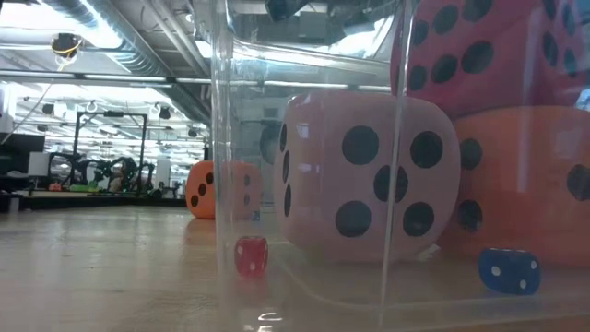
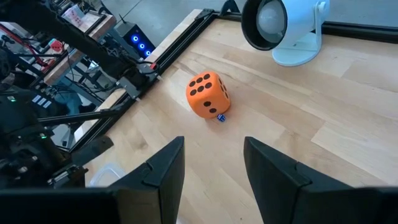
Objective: Pick & Place Dice
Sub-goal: Put the small orange die into the transparent bin
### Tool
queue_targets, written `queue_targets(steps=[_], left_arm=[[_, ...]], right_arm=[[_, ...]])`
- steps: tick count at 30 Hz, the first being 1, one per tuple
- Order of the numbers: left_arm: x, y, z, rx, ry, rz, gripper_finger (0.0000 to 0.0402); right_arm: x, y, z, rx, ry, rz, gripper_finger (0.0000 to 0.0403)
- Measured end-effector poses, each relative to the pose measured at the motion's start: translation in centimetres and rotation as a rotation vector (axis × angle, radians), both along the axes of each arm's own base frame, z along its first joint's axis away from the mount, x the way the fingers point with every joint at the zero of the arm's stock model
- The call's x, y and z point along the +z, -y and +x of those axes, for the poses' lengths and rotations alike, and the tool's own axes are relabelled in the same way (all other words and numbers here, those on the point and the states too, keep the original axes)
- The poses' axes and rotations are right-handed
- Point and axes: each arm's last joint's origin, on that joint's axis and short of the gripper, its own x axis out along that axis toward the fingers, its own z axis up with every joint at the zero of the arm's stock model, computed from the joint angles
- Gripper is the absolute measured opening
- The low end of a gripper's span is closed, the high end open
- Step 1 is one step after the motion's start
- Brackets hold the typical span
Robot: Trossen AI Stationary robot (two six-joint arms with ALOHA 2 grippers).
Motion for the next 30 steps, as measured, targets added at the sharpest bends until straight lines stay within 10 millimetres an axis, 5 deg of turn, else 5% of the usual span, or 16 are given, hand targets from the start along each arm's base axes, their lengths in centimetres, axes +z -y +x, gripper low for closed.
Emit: queue_targets(steps=[5,19,30], left_arm=[[0.00,-0.05,0.02,0.034,-0.005,-0.009,0.0023],[0.07,0.05,0.05,-0.018,0.011,0.000,0.0169],[0.07,-0.14,0.12,0.022,0.011,0.003,0.0199]], right_arm=[[0.01,-0.01,0.00,0.003,-0.001,-0.002,0.0164],[-0.01,-0.06,0.00,0.019,-0.007,0.007,0.0164],[0.21,-0.61,0.33,0.126,0.008,0.129,0.0164]])
